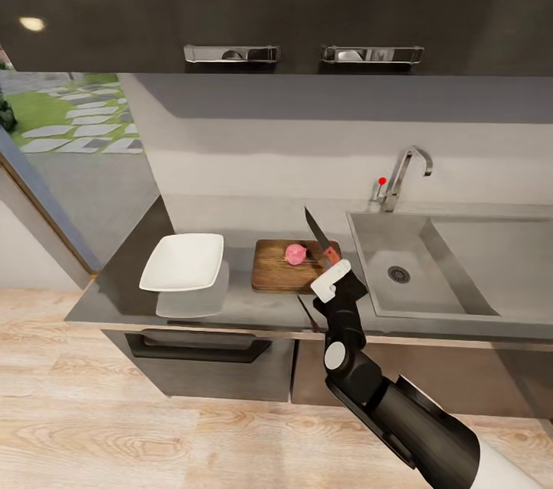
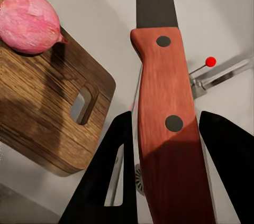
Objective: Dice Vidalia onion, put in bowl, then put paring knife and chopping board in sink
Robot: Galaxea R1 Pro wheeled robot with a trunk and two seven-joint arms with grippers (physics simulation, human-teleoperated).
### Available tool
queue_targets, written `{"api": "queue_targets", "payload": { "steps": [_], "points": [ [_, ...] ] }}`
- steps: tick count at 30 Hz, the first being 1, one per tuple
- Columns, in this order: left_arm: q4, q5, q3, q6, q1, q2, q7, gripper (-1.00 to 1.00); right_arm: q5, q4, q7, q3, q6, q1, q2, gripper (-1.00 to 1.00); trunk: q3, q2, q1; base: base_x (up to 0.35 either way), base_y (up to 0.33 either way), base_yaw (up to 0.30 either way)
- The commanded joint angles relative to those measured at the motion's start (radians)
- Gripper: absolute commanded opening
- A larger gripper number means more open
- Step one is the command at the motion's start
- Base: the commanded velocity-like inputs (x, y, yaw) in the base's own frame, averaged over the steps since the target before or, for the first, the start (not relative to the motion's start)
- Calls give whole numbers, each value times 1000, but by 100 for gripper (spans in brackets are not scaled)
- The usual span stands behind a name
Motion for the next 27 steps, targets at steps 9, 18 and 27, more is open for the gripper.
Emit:
{"api": "queue_targets", "payload": {
  "steps": [9,18,27],
  "points": [
    [7,7,1,-1,-1,0,-8,100,7,-2,-1,-10,49,-2,22,-100,-2,-2,1,0,0,0],
    [8,7,0,-1,-1,0,-11,100,111,14,57,-11,77,-6,66,-100,-2,-2,1,0,0,0],
    [9,7,0,-1,-1,-1,-11,100,197,153,189,-8,75,-7,86,-100,-2,-2,1,0,0,0]
  ]
}}
